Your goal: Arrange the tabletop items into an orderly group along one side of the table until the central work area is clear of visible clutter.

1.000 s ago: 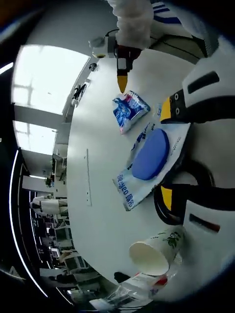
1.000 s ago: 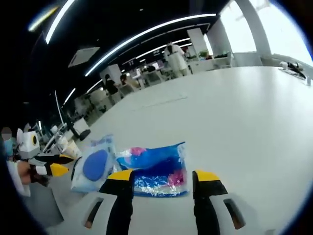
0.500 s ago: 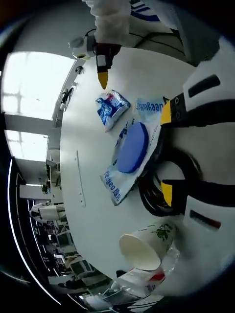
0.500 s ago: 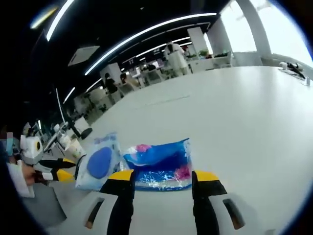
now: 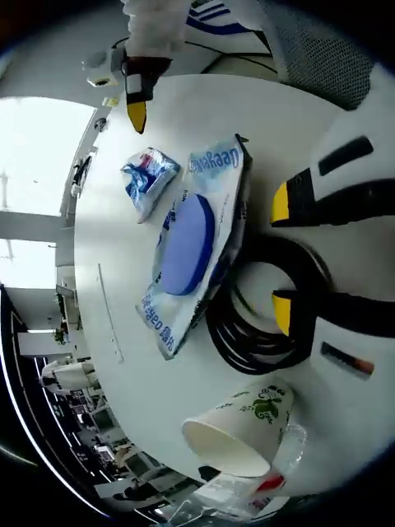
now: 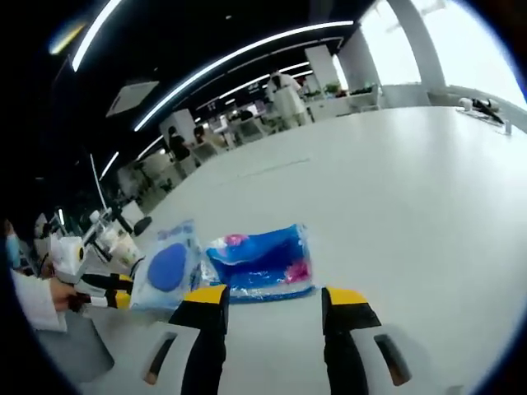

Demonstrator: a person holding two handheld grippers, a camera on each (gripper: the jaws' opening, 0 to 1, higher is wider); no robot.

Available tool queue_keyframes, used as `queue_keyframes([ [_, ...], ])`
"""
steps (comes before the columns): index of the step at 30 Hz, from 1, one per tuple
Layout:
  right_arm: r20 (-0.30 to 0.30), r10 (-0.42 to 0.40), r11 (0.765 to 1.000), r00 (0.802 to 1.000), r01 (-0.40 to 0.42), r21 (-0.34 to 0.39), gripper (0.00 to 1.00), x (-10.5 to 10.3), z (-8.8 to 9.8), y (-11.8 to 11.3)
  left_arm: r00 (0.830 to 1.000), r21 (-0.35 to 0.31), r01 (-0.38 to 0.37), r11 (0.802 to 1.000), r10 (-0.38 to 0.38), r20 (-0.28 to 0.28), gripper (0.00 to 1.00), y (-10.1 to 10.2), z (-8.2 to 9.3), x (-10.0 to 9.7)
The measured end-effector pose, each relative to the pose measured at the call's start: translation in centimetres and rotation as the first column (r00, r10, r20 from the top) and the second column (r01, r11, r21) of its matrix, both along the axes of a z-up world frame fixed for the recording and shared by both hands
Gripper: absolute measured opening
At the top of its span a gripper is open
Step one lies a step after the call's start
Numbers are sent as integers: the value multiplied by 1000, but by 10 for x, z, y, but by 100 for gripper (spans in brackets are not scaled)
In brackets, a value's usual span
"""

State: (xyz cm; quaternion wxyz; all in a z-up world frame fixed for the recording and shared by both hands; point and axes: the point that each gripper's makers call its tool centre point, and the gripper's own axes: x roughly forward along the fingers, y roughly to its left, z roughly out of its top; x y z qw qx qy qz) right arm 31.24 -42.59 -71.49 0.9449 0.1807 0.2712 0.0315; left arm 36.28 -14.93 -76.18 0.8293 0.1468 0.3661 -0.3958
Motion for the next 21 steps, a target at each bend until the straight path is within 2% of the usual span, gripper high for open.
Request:
queue_keyframes([
  [4,-6,1,1000,1000,-1,0,45,-5,-2,3,999,24,37,999,-37,33,22,-2,0,1],
  [5,-8,0,1000,1000,0,2,44,-6,-2,6,997,47,66,997,-68,36,21,-3,0,-2],
  [7,-3,3,1000,1000,-3,9,44,-6,-1,12,993,37,112,993,-113,28,10,-8,0,-5],
  [8,0,4,1000,1000,-4,11,44,-6,-1,14,992,45,117,992,-119,33,8,-8,0,-6],
  [11,14,28,999,1000,-28,15,44,-5,2,26,991,58,124,991,-127,52,6,-8,2,-6],
  [16,19,45,998,999,-45,32,44,-3,3,39,970,135,217,967,-230,85,4,-3,4,-11],
  [21,57,102,994,993,-105,41,43,0,16,60,967,120,228,966,-239,92,3,1,11,-19],
])
